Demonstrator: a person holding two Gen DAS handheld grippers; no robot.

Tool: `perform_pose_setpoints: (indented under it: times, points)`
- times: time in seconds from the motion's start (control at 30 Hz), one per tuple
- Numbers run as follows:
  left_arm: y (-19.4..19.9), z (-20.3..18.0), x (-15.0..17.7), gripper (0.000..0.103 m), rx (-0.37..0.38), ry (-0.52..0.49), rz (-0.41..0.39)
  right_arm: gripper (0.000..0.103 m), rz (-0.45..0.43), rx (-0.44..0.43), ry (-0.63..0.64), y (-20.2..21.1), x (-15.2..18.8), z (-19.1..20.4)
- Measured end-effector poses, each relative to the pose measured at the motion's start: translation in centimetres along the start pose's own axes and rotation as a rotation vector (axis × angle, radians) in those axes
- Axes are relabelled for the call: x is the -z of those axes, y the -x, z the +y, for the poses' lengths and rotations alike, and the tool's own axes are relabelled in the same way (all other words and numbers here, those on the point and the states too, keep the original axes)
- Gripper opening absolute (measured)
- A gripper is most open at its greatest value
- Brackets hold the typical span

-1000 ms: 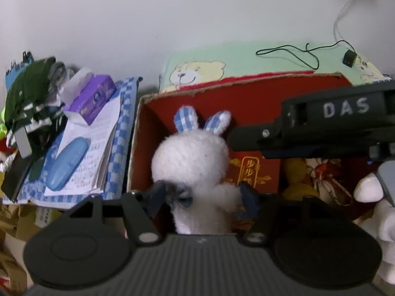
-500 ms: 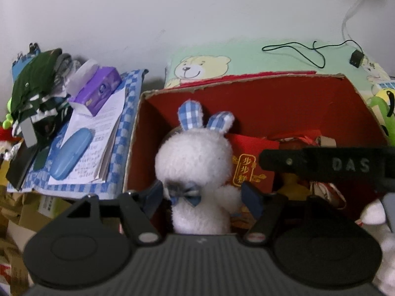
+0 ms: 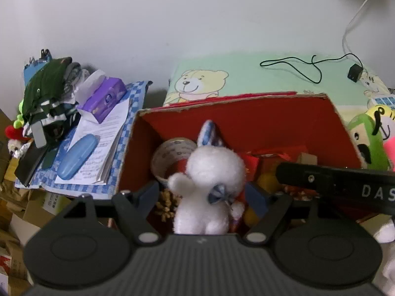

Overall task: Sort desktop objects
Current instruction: 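Lower the bunny into the red box and open both grippers, then move both grippers to the yellow tiger plush on the bed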

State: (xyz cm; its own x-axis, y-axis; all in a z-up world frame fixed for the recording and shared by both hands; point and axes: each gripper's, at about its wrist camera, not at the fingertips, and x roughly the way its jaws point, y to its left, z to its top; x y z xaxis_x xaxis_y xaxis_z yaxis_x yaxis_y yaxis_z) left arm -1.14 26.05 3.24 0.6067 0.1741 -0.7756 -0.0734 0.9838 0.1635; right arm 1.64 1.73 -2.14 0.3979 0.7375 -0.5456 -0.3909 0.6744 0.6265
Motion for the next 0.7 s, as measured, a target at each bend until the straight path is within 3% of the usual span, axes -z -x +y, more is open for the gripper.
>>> perform_pose_setpoints:
  times: [0.33,0.7]
  points:
    - [1.5,-3.2,0.1,0.080,-0.011,0.025,0.005,0.047,-0.011,-0.042,-0.002,2.6,-0.1,-1.7]
    - [4.4,-9.3,0.0,0.078,0.123,-0.001,-0.041,0.047,-0.068,-0.052,-0.016,8.3,-0.6,-5.2]
